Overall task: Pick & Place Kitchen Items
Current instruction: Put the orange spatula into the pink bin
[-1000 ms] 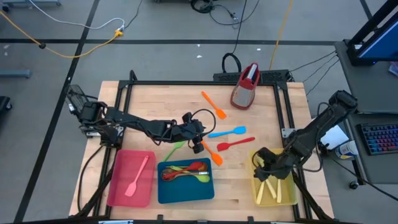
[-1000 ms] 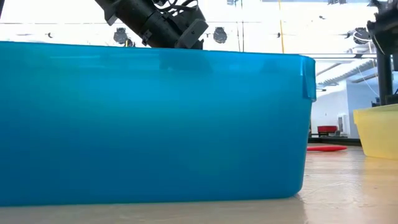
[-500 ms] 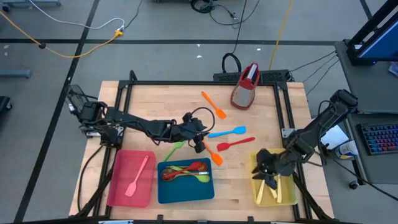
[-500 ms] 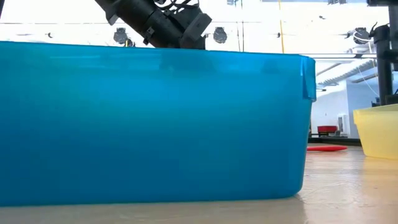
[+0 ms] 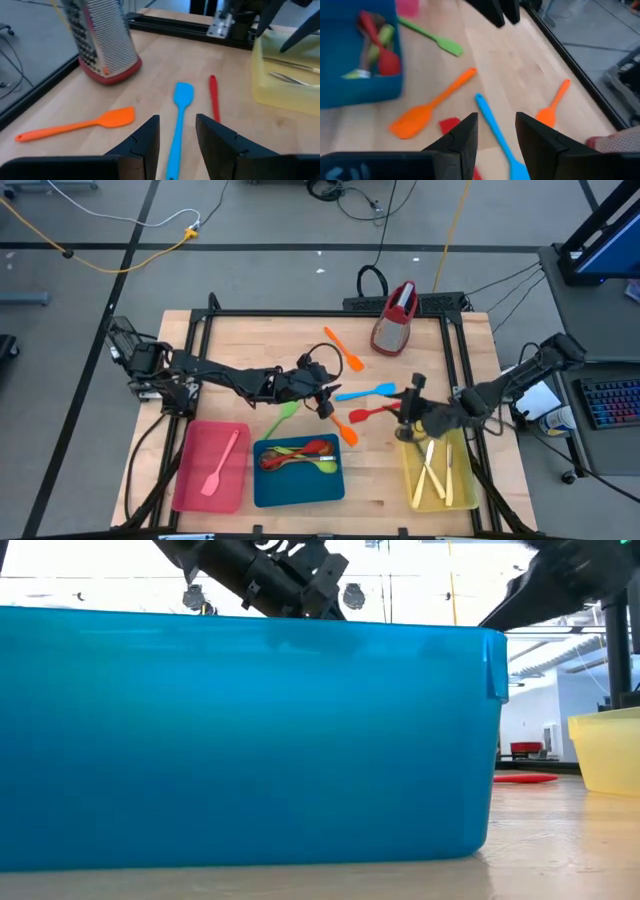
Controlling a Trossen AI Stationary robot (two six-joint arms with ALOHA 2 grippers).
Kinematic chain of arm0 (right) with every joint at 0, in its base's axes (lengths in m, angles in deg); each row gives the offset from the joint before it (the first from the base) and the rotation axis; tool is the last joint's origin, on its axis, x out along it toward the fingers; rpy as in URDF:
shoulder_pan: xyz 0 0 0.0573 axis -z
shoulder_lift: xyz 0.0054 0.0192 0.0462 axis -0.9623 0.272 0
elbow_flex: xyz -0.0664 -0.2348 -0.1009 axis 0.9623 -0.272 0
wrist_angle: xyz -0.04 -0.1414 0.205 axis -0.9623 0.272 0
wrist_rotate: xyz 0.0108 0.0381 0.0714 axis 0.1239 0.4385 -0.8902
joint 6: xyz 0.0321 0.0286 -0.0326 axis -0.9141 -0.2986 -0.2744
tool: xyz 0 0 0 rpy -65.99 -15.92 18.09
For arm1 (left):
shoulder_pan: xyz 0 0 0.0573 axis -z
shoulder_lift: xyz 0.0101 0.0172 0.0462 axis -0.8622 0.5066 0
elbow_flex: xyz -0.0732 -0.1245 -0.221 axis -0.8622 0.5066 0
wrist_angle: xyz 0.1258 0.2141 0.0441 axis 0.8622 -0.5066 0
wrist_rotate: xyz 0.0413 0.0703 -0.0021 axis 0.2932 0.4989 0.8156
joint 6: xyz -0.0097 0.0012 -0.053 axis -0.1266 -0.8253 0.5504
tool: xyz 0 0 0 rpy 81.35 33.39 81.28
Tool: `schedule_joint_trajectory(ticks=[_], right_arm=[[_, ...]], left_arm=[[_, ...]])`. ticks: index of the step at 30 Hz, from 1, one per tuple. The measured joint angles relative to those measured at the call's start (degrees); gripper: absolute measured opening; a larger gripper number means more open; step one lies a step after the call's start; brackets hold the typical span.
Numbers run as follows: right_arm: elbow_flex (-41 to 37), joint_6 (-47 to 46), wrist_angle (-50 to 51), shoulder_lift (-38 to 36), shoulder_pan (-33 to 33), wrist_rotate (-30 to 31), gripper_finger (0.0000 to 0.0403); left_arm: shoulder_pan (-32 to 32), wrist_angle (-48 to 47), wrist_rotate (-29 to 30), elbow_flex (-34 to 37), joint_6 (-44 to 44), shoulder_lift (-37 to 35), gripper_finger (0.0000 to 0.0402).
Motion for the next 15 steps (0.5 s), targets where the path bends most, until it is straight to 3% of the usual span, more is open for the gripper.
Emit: schedule_joint_trajectory(ticks=[4, 8, 11, 15], right_arm=[[0.00, 2.25, 0.03, 0.74, 6.25, -7.05, 0.0128], [0.00, 3.41, 0.06, 1.81, 11.02, -12.46, 0.0128], [0.00, 4.32, -0.08, 2.20, 13.08, -11.99, 0.0128], [0.00, 4.56, -0.67, 2.34, 15.06, -9.17, 0.0128]], left_arm=[[-3.33, -0.91, -4.06, 0.00, -2.69, 0.00, 0.0131], [-8.90, -1.31, -19.09, 0.00, -13.12, 0.00, 0.0131], [-13.48, -0.59, -27.39, -0.02, -18.68, 0.00, 0.0131], [-20.17, -1.17, -30.96, -0.02, -19.57, 0.00, 0.0131]])
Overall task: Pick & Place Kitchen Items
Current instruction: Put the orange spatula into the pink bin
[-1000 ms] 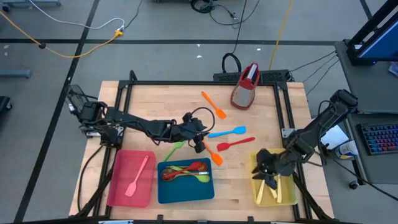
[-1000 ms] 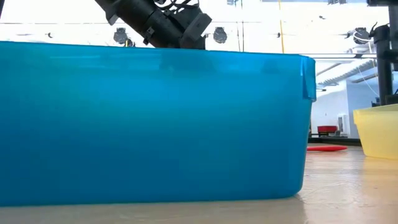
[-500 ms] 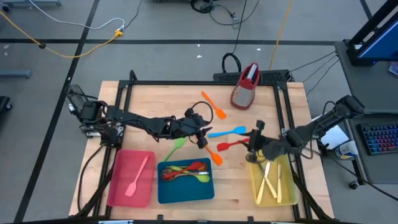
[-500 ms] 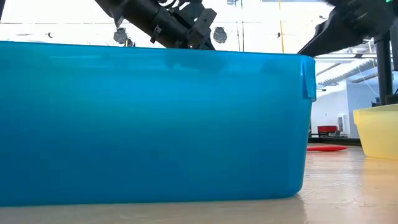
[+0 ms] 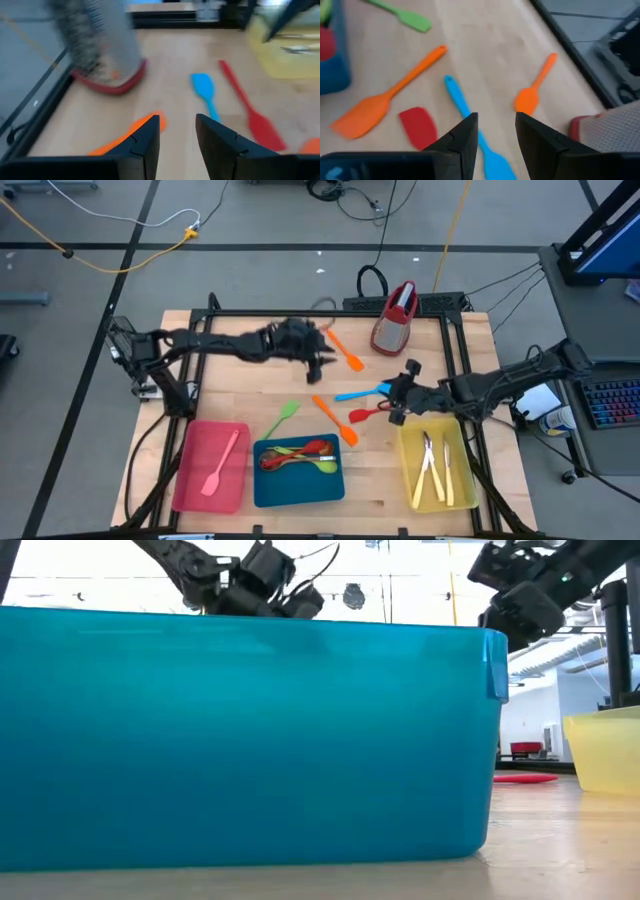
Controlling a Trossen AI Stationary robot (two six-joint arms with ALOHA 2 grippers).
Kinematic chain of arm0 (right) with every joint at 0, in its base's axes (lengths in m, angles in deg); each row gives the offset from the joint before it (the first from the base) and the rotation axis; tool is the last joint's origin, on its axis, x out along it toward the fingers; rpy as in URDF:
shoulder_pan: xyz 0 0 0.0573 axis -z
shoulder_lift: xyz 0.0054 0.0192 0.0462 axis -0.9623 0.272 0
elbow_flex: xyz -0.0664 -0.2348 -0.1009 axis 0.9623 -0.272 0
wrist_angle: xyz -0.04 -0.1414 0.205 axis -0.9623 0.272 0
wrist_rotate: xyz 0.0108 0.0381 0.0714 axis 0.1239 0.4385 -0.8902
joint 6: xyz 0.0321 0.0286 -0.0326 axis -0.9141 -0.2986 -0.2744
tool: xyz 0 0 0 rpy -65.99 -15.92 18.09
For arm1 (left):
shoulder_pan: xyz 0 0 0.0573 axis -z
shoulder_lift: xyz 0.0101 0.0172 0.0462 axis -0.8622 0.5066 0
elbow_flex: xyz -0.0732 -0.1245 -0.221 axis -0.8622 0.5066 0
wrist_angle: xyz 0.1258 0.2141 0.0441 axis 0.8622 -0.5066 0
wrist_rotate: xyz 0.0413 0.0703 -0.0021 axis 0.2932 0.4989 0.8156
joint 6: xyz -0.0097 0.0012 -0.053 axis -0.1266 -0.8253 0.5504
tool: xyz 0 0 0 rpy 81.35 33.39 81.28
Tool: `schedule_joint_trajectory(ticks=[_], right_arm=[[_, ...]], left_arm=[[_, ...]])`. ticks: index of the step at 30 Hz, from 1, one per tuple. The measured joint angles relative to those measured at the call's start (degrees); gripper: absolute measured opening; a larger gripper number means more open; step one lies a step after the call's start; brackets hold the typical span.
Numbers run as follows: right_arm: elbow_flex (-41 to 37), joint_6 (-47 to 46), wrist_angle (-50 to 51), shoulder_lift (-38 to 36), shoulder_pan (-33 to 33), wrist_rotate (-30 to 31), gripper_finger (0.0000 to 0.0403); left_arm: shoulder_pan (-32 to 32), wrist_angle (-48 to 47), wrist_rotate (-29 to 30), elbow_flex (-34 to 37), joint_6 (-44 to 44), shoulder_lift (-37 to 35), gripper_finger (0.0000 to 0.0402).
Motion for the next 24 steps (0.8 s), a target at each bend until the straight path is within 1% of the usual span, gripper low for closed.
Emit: schedule_joint_trajectory(ticks=[3, 5, 8, 10, 12, 15, 16, 17, 20, 21, 24], right_arm=[[-0.07, 0.01, -1.07, 0.00, 1.37, 1.37, 0.0128], [-1.07, 0.02, -4.46, 0.00, 2.42, 1.30, 0.0128], [-4.81, 0.28, -14.23, 0.00, 3.77, 1.17, 0.0128], [-8.26, 0.82, -22.56, 0.00, 4.56, 0.58, 0.0128], [-11.72, 3.03, -29.98, 0.00, 5.55, -3.12, 0.0128], [-16.33, 6.71, -39.46, 0.14, 7.37, -11.89, 0.0131], [-17.35, 7.38, -42.03, 0.41, 8.09, -13.72, 0.0134], [-18.05, 7.92, -43.66, 0.52, 8.72, -14.30, 0.0138], [-18.56, 10.90, -43.52, 0.52, 11.42, -14.10, 0.0157], [-18.56, 11.85, -43.21, 0.51, 12.50, -14.87, 0.0166], [-18.56, 15.41, -40.54, 0.48, 16.48, -21.71, 0.0188]], left_arm=[[-4.86, -0.91, -5.49, 0.00, 0.19, 0.00, 0.0131], [-6.97, -1.33, -8.29, 0.00, -0.71, 0.00, 0.0131], [-8.78, -2.32, -9.44, -0.39, -4.94, 0.00, 0.0131], [-9.70, -5.67, -9.41, -2.37, -7.28, 0.02, 0.0131], [-10.15, -9.32, -9.16, -4.83, -8.29, 0.45, 0.0131], [-9.96, -14.56, -9.00, -6.38, -8.58, 1.08, 0.0131], [-9.72, -15.57, -8.94, -6.38, -8.59, 1.11, 0.0131], [-9.41, -15.70, -8.96, -6.41, -8.64, 1.14, 0.0131], [-8.39, -18.49, -9.00, -6.49, -8.96, 1.03, 0.0131], [-8.00, -19.35, -8.96, -6.49, -8.96, 1.07, 0.0131], [-6.68, -21.32, -8.96, -6.49, -9.54, 1.07, 0.0131]])
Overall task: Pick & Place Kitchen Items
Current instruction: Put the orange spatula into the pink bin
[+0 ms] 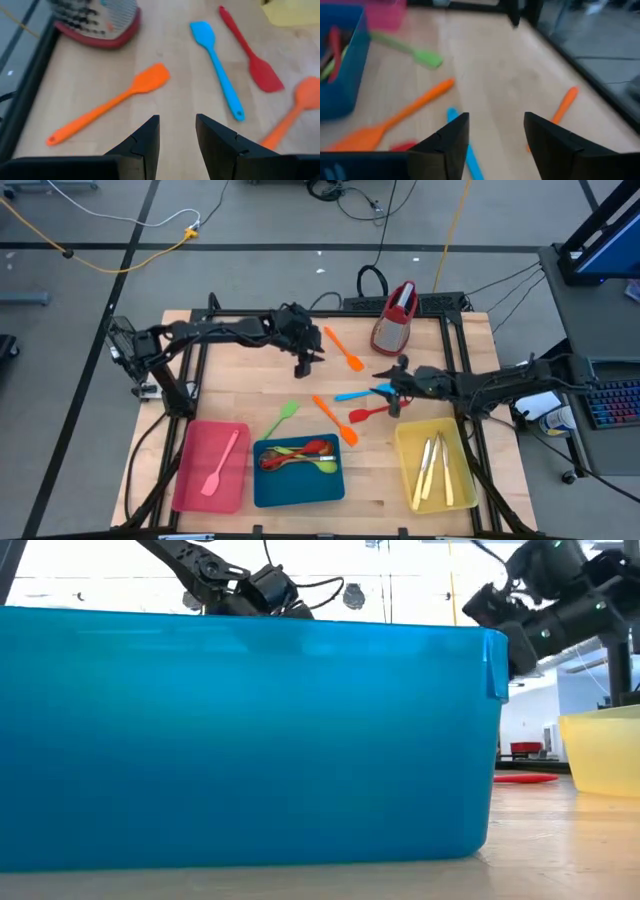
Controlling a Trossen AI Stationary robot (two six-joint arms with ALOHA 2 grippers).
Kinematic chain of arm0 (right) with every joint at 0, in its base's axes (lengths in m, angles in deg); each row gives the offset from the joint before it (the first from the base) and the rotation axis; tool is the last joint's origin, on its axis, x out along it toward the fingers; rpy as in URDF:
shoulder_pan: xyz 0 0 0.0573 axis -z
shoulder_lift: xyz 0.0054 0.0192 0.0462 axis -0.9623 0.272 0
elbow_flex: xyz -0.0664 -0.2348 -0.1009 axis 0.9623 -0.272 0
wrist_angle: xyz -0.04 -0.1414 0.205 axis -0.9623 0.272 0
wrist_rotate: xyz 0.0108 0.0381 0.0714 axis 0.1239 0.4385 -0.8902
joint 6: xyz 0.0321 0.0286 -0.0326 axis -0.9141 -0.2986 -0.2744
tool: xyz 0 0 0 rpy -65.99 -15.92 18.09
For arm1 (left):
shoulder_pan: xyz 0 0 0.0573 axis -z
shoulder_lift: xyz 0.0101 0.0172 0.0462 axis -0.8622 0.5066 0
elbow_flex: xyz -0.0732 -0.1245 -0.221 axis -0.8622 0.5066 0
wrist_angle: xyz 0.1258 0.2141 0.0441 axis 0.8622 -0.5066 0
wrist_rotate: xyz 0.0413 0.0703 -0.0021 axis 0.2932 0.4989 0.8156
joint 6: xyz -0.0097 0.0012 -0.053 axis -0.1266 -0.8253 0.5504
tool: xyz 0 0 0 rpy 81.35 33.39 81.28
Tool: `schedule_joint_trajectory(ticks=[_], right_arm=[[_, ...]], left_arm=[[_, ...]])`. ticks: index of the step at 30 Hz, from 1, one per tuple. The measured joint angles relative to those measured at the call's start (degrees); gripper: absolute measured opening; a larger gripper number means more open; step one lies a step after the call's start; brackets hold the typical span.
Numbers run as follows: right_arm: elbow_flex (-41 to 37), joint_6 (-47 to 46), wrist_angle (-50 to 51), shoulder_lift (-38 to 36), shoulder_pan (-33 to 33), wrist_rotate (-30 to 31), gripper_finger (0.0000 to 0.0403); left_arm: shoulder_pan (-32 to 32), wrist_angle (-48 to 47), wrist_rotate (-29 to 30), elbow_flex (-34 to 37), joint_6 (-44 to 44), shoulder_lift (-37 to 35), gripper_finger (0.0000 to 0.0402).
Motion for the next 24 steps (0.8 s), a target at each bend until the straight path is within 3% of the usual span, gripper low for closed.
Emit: schedule_joint_trajectory(ticks=[6, 10, 17, 24], right_arm=[[0.00, 8.54, 10.12, 0.05, 6.19, -10.24, 0.0198], [0.02, 10.41, 9.37, -0.08, 8.22, -10.30, 0.0195], [0.11, 4.48, 6.46, -0.72, 8.24, -10.34, 0.0195], [0.09, 2.08, 6.42, -0.72, 6.70, -10.36, 0.0194]], left_arm=[[3.28, -4.63, -0.29, 0.04, -8.32, 0.00, 0.0131], [5.49, -5.42, -3.01, 0.04, -11.66, 0.69, 0.0131], [8.97, -5.03, -12.77, 0.07, -17.05, 6.64, 0.0131], [11.04, 3.30, -18.39, 0.11, -19.00, 13.80, 0.0131]])
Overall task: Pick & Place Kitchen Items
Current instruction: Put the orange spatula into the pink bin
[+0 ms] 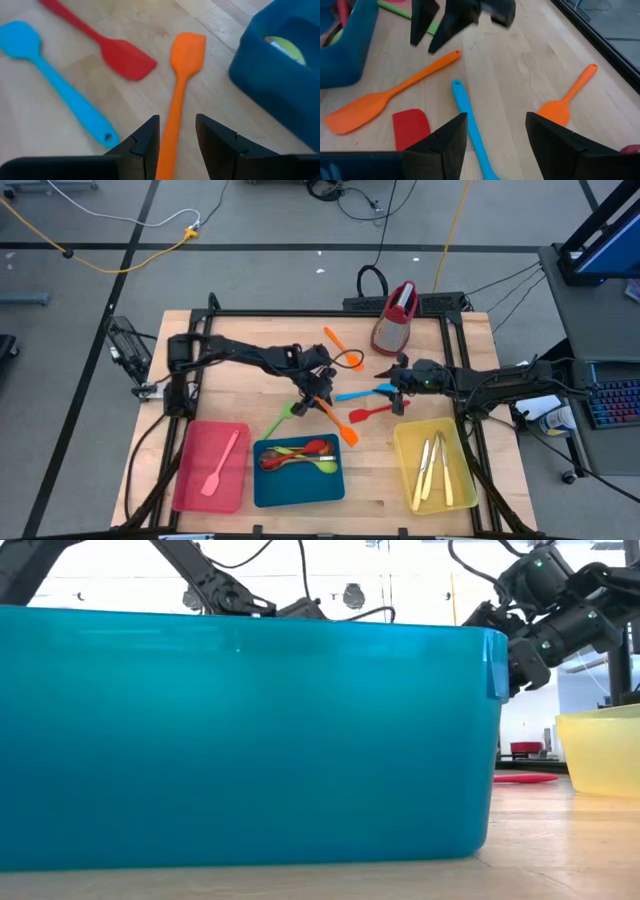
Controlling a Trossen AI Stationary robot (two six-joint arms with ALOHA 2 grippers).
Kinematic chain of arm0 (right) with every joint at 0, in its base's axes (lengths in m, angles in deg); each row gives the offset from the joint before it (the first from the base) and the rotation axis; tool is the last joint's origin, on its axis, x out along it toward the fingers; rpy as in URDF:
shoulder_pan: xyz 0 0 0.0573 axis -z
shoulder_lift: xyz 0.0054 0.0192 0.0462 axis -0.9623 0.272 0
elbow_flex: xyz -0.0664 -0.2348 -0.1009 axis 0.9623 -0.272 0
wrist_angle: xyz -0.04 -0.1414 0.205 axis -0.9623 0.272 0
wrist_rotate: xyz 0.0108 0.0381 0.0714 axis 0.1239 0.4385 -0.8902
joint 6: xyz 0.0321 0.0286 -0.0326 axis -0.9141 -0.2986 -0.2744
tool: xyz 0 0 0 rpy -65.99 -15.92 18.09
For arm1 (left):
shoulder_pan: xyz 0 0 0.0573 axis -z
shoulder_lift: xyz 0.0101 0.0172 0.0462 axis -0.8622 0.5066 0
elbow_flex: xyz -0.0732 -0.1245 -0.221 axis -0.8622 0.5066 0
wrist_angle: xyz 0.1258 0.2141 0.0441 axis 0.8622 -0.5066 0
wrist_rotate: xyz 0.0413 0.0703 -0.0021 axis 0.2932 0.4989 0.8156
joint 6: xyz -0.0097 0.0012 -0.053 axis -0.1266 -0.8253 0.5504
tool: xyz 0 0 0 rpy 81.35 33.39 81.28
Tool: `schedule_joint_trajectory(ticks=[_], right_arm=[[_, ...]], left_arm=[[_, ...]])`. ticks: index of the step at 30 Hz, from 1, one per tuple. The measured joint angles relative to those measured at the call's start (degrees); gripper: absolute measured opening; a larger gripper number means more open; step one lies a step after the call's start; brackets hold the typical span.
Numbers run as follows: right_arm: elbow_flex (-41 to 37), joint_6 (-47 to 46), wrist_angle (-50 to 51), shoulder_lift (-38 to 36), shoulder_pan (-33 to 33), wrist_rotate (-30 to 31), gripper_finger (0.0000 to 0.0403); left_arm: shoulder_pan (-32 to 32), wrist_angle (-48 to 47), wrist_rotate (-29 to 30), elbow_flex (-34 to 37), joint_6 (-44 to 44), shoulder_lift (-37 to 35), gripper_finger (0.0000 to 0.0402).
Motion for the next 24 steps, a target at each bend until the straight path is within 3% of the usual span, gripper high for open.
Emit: schedule_joint_trajectory(ticks=[5, 9, 24], right_arm=[[0.00, -0.02, -1.25, 0.00, -1.18, 0.00, 0.0191], [0.00, 0.24, -1.82, 0.00, -1.63, 0.04, 0.0189], [-0.02, 0.39, -2.11, 0.00, -1.63, 0.17, 0.0183]], left_arm=[[-0.04, 4.19, -0.60, 0.00, -0.58, 4.36, 0.0131], [-1.17, 4.06, -5.24, 0.00, -1.51, 7.20, 0.0131], [-6.35, 6.01, -13.82, 0.63, -6.96, 14.84, 0.0131]])
